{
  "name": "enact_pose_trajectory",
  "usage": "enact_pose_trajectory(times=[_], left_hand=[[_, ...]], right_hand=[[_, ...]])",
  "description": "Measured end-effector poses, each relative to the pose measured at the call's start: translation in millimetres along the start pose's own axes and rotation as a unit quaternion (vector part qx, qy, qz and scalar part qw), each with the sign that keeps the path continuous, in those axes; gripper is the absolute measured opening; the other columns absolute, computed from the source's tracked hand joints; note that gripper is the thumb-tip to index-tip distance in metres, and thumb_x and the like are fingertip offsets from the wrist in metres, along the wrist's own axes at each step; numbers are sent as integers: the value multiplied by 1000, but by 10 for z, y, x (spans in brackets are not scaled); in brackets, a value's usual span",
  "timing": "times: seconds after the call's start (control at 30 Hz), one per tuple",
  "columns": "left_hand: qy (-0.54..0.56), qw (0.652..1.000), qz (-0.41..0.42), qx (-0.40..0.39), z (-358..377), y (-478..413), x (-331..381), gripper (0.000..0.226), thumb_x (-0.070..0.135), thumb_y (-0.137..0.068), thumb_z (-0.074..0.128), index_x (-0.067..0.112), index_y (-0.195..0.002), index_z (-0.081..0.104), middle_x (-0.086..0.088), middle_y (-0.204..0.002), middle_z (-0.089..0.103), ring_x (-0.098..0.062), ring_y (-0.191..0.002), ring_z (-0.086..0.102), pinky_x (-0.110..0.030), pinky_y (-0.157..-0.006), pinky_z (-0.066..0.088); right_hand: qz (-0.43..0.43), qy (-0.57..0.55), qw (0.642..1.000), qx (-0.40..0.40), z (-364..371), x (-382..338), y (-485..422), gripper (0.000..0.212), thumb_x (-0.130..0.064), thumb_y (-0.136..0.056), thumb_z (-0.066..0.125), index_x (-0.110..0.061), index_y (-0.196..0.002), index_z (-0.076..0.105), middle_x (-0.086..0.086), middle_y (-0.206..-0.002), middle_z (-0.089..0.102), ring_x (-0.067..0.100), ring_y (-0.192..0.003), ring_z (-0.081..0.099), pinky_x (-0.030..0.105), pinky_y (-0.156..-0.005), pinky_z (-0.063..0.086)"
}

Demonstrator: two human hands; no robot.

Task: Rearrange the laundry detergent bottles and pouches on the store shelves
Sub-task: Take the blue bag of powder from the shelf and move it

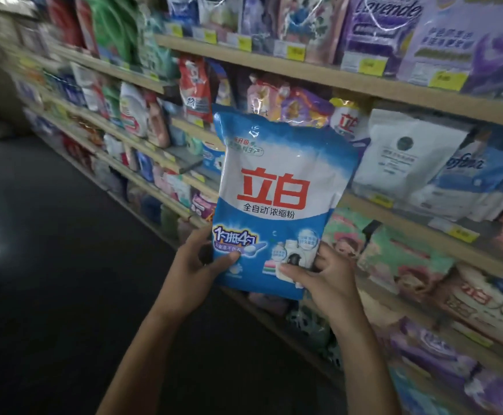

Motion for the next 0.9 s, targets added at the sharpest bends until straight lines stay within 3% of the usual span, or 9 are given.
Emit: enact_pose_trajectory(times=[0.2,0.37,0.5,0.6,0.77,0.9], left_hand=[[-16,999,-14,48,-903,-61,-59,38,5,-89,69,14,-124,62,4,-111,77,-13,-102,74,-25,-74,63],[-42,997,-4,71,-1542,-442,-36,35,6,-89,67,15,-122,61,10,-110,76,-9,-100,73,-23,-72,62],[-61,994,4,93,-2129,-933,-76,32,5,-90,66,14,-120,62,12,-109,76,-8,-98,74,-23,-76,63],[-83,992,4,98,-2575,-1395,-117,33,5,-90,65,11,-122,60,10,-110,76,-9,-99,74,-20,-71,62],[-108,989,-6,99,-3246,-2170,-167,36,24,-83,67,17,-118,60,13,-109,76,-9,-101,73,-19,-66,61],[-103,990,-9,94,-3697,-2707,-274,33,12,-90,67,11,-122,59,9,-109,76,-11,-102,73,-22,-70,62]], right_hand=[[-5,5,999,-54,976,-1,-334,45,-5,-72,89,-39,-98,75,-14,-101,80,7,-93,77,15,-69,58],[-15,-3,997,-78,1697,23,-886,49,-10,-71,90,-42,-104,73,-15,-104,80,6,-96,76,16,-71,58],[-12,-14,995,-94,2318,86,-1474,45,-9,-68,90,-31,-104,74,-13,-103,80,7,-94,77,17,-70,59],[-7,-18,995,-98,2785,129,-1963,44,-8,-69,90,-25,-105,73,-12,-102,80,7,-93,77,19,-69,59],[-7,-12,995,-99,3489,147,-2753,46,-13,-70,90,-27,-110,71,-14,-106,79,4,-96,76,22,-74,61],[9,-10,996,-85,3908,211,-3195,46,-14,-70,91,-35,-104,69,-20,-104,78,0,-95,75,18,-70,61]])
Point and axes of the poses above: each hand's wrist, its own y-axis away from the middle knuckle, its own z-axis out of the palm, x = y × z, the point moved 10 cm from there along -y, towards the middle knuckle
